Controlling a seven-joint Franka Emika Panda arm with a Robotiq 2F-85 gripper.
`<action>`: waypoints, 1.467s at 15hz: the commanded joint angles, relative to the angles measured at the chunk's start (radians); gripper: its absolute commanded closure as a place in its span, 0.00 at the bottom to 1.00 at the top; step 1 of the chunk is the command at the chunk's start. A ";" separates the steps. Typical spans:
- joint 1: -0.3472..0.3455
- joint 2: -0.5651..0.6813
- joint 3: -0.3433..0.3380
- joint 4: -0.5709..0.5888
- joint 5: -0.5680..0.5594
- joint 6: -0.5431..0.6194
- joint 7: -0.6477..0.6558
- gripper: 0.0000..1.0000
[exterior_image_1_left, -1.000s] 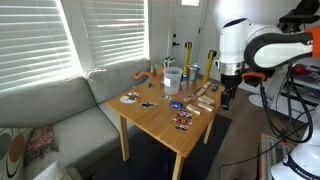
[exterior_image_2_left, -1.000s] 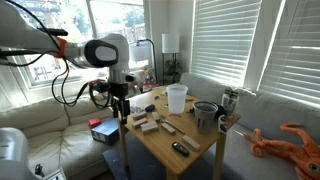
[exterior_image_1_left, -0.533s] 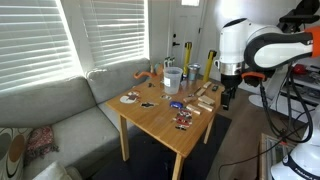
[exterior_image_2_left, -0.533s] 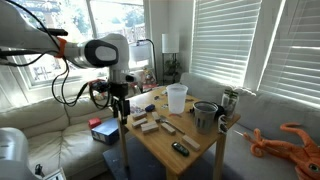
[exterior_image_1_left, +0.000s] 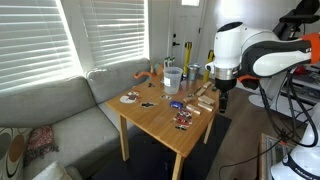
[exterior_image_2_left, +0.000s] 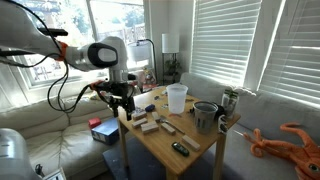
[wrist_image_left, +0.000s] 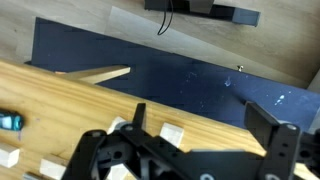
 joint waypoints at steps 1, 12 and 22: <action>0.043 0.085 0.003 0.061 -0.062 0.064 -0.115 0.00; 0.069 0.159 -0.004 0.111 -0.116 0.176 -0.281 0.00; 0.101 0.187 -0.088 0.051 -0.065 0.384 -0.714 0.00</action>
